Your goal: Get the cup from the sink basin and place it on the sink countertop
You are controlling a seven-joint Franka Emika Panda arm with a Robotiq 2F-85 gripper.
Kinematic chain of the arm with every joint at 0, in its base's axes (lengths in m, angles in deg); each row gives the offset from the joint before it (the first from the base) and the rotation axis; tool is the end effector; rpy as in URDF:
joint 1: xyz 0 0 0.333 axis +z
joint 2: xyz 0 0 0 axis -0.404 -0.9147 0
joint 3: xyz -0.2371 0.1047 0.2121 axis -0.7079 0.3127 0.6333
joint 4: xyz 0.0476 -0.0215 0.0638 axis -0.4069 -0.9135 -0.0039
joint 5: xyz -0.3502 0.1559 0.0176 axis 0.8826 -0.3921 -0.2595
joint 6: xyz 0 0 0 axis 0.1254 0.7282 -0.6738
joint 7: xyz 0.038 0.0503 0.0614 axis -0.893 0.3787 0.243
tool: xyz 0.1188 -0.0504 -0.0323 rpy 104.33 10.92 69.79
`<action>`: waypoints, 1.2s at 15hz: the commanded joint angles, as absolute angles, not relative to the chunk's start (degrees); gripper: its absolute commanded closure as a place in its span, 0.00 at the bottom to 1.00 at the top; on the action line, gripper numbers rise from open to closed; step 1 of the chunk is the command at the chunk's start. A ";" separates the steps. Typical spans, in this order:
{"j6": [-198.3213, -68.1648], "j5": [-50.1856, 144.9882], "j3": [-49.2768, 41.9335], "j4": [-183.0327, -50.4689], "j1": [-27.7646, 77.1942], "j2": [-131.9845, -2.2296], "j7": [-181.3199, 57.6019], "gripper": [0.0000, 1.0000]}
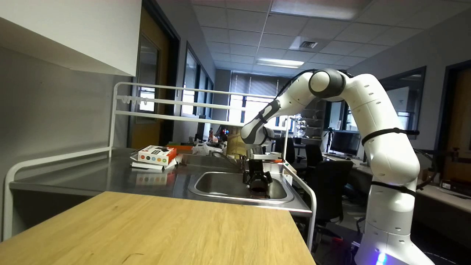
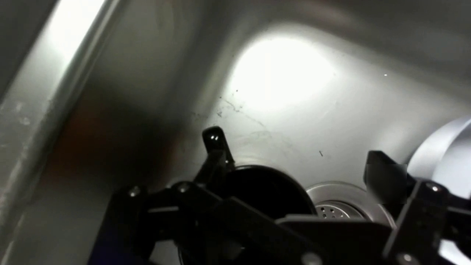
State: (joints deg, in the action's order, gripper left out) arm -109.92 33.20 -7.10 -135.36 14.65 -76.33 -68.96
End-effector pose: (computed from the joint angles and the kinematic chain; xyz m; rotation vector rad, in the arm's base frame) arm 0.5420 -0.1413 0.2273 -2.8128 0.8786 0.6467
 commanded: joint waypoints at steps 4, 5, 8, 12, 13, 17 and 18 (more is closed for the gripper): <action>-109.25 32.72 -7.39 -131.49 14.14 -79.56 -68.72 0.41; -108.90 32.66 -7.34 -131.01 14.05 -79.78 -68.62 0.49; -108.81 33.12 -7.29 -130.00 14.28 -80.17 -68.83 0.71; -108.20 33.52 -7.52 -128.52 14.17 -80.97 -68.97 0.92; -108.09 33.70 -7.73 -127.92 14.02 -81.22 -69.09 0.94; -107.29 34.12 -8.28 -127.30 13.76 -80.75 -69.13 0.90; -107.29 34.24 -8.38 -127.39 13.75 -80.38 -69.07 0.90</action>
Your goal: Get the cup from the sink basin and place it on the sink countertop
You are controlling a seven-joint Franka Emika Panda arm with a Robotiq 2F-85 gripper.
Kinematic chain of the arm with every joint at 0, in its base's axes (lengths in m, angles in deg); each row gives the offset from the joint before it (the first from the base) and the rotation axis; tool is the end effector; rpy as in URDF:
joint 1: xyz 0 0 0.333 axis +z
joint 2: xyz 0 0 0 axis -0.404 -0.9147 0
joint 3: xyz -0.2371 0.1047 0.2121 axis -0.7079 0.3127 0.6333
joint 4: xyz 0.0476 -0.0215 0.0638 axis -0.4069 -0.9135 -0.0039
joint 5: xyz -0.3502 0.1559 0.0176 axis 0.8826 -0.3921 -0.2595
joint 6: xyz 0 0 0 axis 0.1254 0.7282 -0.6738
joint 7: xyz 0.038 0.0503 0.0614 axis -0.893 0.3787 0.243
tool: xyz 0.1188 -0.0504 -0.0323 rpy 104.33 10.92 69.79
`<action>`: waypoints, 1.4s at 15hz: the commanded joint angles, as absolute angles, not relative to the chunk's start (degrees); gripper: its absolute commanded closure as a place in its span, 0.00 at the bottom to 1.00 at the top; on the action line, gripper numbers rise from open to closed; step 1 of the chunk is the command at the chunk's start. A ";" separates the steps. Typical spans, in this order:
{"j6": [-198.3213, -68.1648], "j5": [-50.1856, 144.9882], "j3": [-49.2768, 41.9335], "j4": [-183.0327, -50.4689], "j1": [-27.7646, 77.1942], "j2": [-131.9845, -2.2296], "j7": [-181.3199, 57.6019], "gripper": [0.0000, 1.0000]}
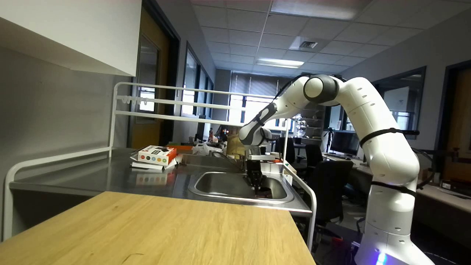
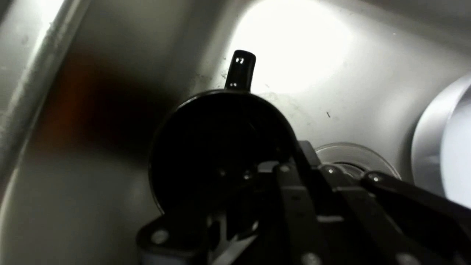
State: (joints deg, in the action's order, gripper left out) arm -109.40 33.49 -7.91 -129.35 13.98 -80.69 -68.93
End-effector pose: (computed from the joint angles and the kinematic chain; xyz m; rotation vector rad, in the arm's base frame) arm 0.5661 -0.1625 0.2201 -2.8260 0.9064 0.6170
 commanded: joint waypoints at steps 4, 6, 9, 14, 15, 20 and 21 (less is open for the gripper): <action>-107.29 35.24 -8.81 -128.13 14.24 -78.10 -69.36 0.91; -107.00 36.19 -8.83 -129.43 14.89 -75.54 -69.70 0.91; -106.06 38.57 -8.78 -131.61 16.19 -70.61 -69.84 0.91; -102.57 42.27 -7.91 -134.91 18.29 -61.69 -69.59 0.91; -101.63 42.53 -7.64 -135.41 18.61 -60.20 -69.51 0.91; -98.16 43.66 -5.13 -139.48 20.43 -52.87 -64.27 0.91; -97.54 44.30 -4.52 -140.40 20.85 -51.69 -62.92 0.91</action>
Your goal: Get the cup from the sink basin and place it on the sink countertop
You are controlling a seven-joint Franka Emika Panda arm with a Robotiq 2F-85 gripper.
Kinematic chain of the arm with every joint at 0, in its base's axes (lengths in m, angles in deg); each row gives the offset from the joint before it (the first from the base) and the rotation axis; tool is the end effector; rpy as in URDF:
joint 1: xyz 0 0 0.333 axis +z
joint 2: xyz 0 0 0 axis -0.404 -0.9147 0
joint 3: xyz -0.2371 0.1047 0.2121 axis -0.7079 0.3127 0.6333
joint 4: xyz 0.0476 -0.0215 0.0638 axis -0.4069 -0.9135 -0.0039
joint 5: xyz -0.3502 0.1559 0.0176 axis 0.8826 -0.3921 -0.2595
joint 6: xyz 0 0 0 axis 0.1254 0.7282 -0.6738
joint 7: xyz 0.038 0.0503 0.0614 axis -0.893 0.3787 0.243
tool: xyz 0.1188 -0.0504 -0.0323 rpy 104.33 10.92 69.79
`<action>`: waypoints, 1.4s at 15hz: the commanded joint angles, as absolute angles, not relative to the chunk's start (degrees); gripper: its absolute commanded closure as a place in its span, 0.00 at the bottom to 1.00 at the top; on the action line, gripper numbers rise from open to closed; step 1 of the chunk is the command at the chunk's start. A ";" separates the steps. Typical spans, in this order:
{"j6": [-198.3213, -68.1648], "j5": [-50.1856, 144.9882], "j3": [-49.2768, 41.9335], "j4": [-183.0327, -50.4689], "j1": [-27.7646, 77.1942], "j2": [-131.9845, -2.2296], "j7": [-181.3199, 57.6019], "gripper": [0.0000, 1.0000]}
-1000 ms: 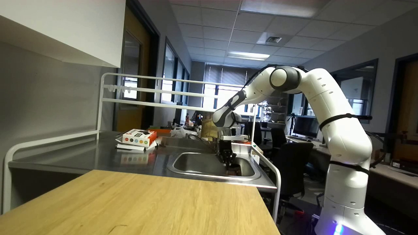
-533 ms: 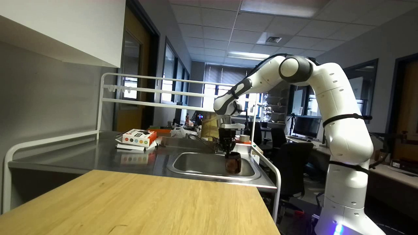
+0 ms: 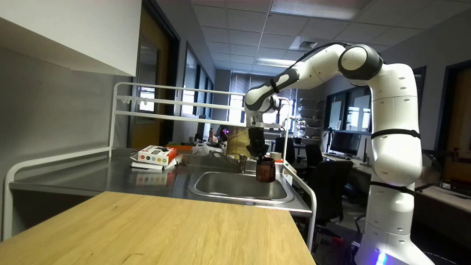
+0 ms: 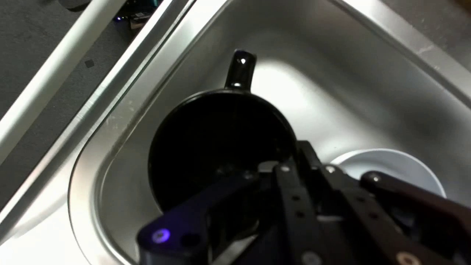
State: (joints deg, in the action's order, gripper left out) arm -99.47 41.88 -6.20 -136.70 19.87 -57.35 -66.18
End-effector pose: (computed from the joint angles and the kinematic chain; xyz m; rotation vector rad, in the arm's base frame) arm 0.5225 -0.0899 0.3925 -3.0206 0.5416 0.4912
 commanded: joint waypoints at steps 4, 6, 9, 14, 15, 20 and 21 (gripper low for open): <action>-95.78 47.72 -1.88 -144.74 22.77 -47.40 -56.82 0.91; -95.34 49.51 -0.68 -146.94 23.79 -45.54 -53.48 0.91; -94.65 52.27 1.16 -149.61 25.47 -43.12 -48.86 0.91; -94.90 55.08 4.60 -153.02 29.14 -38.73 -42.89 0.91; -95.10 55.22 5.24 -153.41 29.96 -38.12 -41.75 0.91; -96.22 52.72 6.59 -154.37 33.87 -36.35 -31.96 0.91; -96.32 52.23 6.70 -154.64 34.56 -36.06 -30.08 0.91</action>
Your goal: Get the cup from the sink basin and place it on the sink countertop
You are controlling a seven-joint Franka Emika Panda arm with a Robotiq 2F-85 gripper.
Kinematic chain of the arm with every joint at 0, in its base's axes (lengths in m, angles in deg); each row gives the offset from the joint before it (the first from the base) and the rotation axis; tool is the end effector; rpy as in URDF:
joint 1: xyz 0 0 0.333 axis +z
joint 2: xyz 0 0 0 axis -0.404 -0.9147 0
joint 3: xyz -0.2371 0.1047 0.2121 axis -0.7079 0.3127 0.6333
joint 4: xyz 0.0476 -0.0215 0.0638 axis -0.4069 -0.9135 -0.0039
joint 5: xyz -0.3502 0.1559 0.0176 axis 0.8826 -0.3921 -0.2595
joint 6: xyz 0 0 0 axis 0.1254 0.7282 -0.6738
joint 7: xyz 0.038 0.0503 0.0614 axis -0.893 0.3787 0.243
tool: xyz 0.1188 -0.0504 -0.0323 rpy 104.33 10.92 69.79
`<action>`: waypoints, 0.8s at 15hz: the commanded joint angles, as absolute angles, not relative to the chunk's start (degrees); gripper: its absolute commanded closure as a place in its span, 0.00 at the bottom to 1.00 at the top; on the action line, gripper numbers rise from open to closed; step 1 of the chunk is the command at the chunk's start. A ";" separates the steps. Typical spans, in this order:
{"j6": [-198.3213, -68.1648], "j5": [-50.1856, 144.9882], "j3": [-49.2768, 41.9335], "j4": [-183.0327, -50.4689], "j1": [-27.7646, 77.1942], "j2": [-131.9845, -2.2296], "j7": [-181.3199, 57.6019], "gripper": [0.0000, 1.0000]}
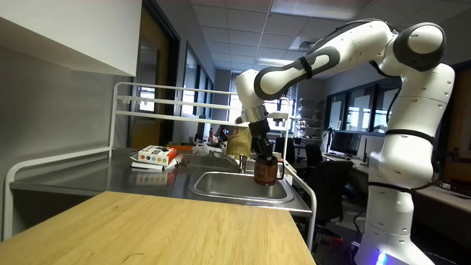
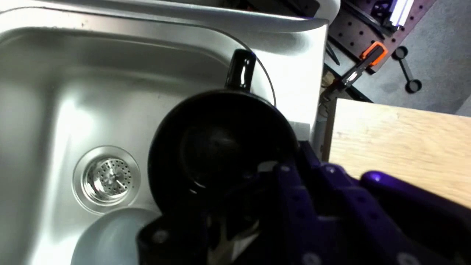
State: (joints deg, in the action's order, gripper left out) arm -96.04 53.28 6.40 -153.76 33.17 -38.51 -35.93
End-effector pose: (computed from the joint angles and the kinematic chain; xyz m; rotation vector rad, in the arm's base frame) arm 0.4083 0.0948 0.4252 2.7738 0.9852 -0.5322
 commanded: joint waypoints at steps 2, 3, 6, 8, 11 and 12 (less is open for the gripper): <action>-96.26 51.31 7.12 -154.91 35.94 -36.26 -26.40 0.91; -96.31 51.06 7.43 -155.19 36.66 -36.40 -24.63 0.91; -96.15 50.50 8.45 -156.10 38.58 -37.32 -20.15 0.91; -96.11 50.25 9.29 -156.89 39.64 -38.06 -17.60 0.92; -96.68 50.60 10.61 -158.09 40.66 -40.10 -15.20 0.92; -96.94 50.72 10.98 -158.41 40.81 -40.64 -14.65 0.92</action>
